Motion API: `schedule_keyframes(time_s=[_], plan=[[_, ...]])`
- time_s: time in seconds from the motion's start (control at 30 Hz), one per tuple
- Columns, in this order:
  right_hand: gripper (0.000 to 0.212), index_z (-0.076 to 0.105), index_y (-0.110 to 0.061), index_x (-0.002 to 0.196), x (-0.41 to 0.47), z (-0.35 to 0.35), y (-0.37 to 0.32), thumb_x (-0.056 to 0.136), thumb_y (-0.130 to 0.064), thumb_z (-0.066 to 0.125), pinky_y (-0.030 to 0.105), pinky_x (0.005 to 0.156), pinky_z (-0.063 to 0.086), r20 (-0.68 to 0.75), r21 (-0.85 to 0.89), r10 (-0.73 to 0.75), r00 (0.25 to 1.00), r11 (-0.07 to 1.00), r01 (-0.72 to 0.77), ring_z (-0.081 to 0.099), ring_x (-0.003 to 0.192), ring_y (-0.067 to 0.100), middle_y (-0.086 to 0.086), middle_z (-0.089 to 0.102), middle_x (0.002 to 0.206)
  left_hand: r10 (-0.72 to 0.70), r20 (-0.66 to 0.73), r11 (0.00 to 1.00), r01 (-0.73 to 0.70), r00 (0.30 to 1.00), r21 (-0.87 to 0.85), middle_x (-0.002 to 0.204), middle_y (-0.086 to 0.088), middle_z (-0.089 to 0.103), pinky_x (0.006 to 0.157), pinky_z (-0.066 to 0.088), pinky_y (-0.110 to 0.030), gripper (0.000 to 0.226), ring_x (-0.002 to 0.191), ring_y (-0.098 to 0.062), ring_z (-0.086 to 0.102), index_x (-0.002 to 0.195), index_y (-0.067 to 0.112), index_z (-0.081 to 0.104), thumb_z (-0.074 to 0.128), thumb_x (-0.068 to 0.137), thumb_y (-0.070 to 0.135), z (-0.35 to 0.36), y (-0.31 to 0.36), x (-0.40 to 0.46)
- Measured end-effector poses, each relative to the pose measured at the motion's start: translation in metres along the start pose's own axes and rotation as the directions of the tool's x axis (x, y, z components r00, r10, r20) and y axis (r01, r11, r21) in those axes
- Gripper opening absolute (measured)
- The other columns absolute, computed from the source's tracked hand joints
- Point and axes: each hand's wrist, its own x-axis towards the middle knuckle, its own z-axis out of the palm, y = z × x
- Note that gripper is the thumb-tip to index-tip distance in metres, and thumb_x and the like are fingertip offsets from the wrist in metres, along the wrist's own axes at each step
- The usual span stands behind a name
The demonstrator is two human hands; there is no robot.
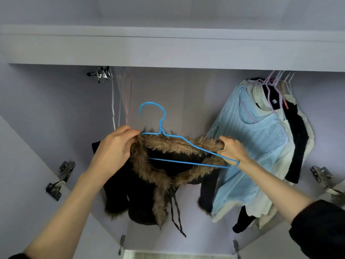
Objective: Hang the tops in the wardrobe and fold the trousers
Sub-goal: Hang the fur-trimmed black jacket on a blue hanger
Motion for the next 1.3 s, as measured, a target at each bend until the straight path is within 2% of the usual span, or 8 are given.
schedule_keyframes(time_s=[0.17,0.43,0.6,0.73,0.97,1.07,1.17,1.3], plan=[[0.020,0.060,-0.024,0.089,-0.010,-0.012,0.012,0.077,-0.007,0.061,0.025,0.068,0.040,0.090,0.228,0.117,0.989,0.964,-0.134,0.058,0.082,0.020,0.005,0.063,0.081,-0.133,-0.088,0.979,0.145,0.987,0.142,0.094,-0.013,0.062,0.067,0.049,-0.040,0.026,0.083,-0.034,0.062,0.104,0.004,0.066,0.053,0.085,-0.008,0.005,0.004,-0.004],[0.017,0.068,-0.008,0.097,-0.018,-0.030,0.013,0.081,-0.007,0.061,0.030,0.076,0.044,0.193,0.392,0.173,0.966,0.889,-0.237,0.061,0.091,0.023,0.013,0.069,0.099,-0.061,-0.064,0.945,0.078,0.996,0.318,0.081,-0.018,0.058,0.055,0.051,-0.044,0.048,0.069,-0.039,0.060,0.095,-0.002,0.066,0.060,0.056,-0.028,0.018,0.004,-0.012],[0.020,0.067,-0.006,0.099,-0.024,-0.042,-0.011,0.083,-0.014,0.058,0.027,0.069,0.043,0.070,0.237,0.071,0.995,0.968,-0.085,0.060,0.088,0.024,0.010,0.067,0.089,-0.091,-0.075,0.962,0.107,0.993,0.252,0.082,-0.015,0.061,0.055,0.054,-0.041,0.039,0.074,-0.037,0.062,0.098,0.000,0.067,0.061,0.067,-0.022,0.024,0.015,-0.008],[0.013,0.063,-0.008,0.073,-0.023,-0.048,-0.035,0.082,-0.014,0.055,0.032,0.072,0.046,-0.028,0.063,-0.061,0.998,0.996,0.063,0.057,0.077,0.030,0.011,0.061,0.069,-0.070,-0.041,0.978,0.076,0.997,0.195,0.085,-0.011,0.064,0.058,0.055,-0.041,0.038,0.081,-0.035,0.064,0.100,0.003,0.068,0.061,0.070,-0.020,0.031,0.034,-0.003],[0.024,0.056,-0.005,0.064,-0.034,-0.052,-0.055,0.087,-0.003,0.055,0.015,0.056,0.046,-0.010,0.478,-0.145,0.989,0.868,0.132,0.062,0.048,0.012,0.004,0.064,0.056,-0.074,0.053,0.982,0.063,0.996,0.180,0.091,-0.011,0.065,0.064,0.055,-0.044,0.032,0.089,-0.034,0.063,0.103,0.005,0.069,0.058,0.079,-0.012,0.031,0.041,0.004],[0.031,0.060,-0.014,0.056,-0.034,-0.053,-0.057,0.087,-0.013,0.062,0.016,0.060,0.039,-0.062,0.392,-0.232,0.971,0.889,0.238,0.052,0.053,0.009,-0.001,0.057,0.059,-0.091,0.065,0.990,0.083,0.994,0.118,0.096,-0.009,0.066,0.072,0.054,-0.042,0.028,0.094,-0.033,0.062,0.106,0.006,0.068,0.056,0.084,-0.007,0.036,0.042,0.006],[0.027,0.070,0.001,0.078,-0.035,-0.052,-0.043,0.092,-0.018,0.056,0.028,0.083,0.040,0.040,0.304,-0.279,0.960,0.918,0.254,0.058,0.086,0.019,0.003,0.061,0.092,-0.201,0.007,0.979,0.200,0.980,0.038,0.102,-0.009,0.066,0.082,0.047,-0.037,0.026,0.099,-0.033,0.061,0.107,0.005,0.067,0.054,0.086,-0.005,0.036,0.038,0.010],[0.024,0.066,-0.015,0.113,-0.041,-0.050,-0.032,0.093,-0.017,0.054,0.038,0.093,0.044,0.116,0.314,-0.272,0.955,0.922,0.225,0.059,0.100,0.029,0.012,0.066,0.106,-0.283,-0.030,0.959,0.283,0.959,-0.003,0.108,-0.009,0.066,0.085,0.041,-0.032,0.023,0.104,-0.031,0.059,0.108,0.004,0.067,0.053,0.089,-0.002,0.031,0.038,0.015]])
